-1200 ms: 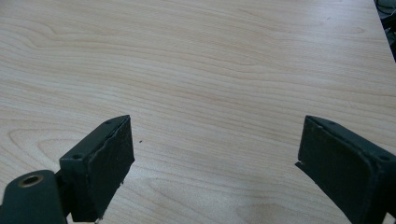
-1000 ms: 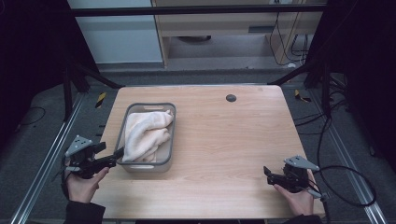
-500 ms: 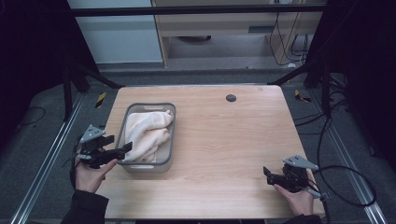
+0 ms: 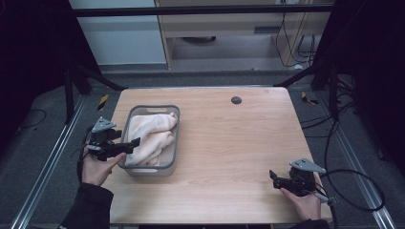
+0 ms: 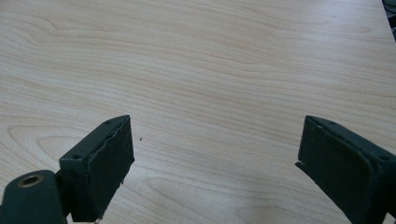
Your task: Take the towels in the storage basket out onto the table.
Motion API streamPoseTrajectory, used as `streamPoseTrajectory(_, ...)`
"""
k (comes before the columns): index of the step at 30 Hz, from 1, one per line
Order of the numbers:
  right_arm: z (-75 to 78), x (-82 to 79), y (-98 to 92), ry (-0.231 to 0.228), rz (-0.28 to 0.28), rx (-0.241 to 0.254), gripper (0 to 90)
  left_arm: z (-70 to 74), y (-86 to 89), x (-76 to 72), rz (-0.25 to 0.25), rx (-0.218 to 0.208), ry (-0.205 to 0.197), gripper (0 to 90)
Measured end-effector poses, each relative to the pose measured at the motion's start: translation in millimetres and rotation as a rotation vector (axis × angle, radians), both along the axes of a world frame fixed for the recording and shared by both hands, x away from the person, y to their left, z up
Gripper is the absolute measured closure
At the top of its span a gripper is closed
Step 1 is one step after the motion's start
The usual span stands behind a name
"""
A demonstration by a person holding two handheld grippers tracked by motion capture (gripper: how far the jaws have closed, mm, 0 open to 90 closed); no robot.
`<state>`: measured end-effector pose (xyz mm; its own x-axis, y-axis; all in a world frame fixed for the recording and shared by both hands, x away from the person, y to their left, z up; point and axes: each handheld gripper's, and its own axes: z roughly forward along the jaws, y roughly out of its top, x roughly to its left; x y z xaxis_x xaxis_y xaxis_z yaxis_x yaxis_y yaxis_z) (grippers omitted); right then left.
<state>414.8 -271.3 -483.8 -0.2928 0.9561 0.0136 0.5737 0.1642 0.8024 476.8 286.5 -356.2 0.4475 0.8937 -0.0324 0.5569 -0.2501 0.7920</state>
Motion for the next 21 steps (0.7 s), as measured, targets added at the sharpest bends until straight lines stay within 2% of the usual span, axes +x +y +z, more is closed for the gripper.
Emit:
streamPoseTrajectory(6, -0.3, 0.6, -0.4, -0.004, 0.001, -0.008, 10.3, 1.7, -0.4, 7.6, -0.007, 0.012, 0.018, 21.7)
streamPoseTrajectory(18, -0.1, 1.2, -1.1, -0.004, 0.006, -0.011, 10.3, 2.6, -5.0, 25.3, -0.028, 0.089, 0.071, 21.7)
streamPoseTrajectory(21, 0.1, 1.1, -1.0, -0.003, 0.006, -0.007, 10.3, 1.9, -5.8, 28.4, -0.03, 0.092, 0.081, 22.0)
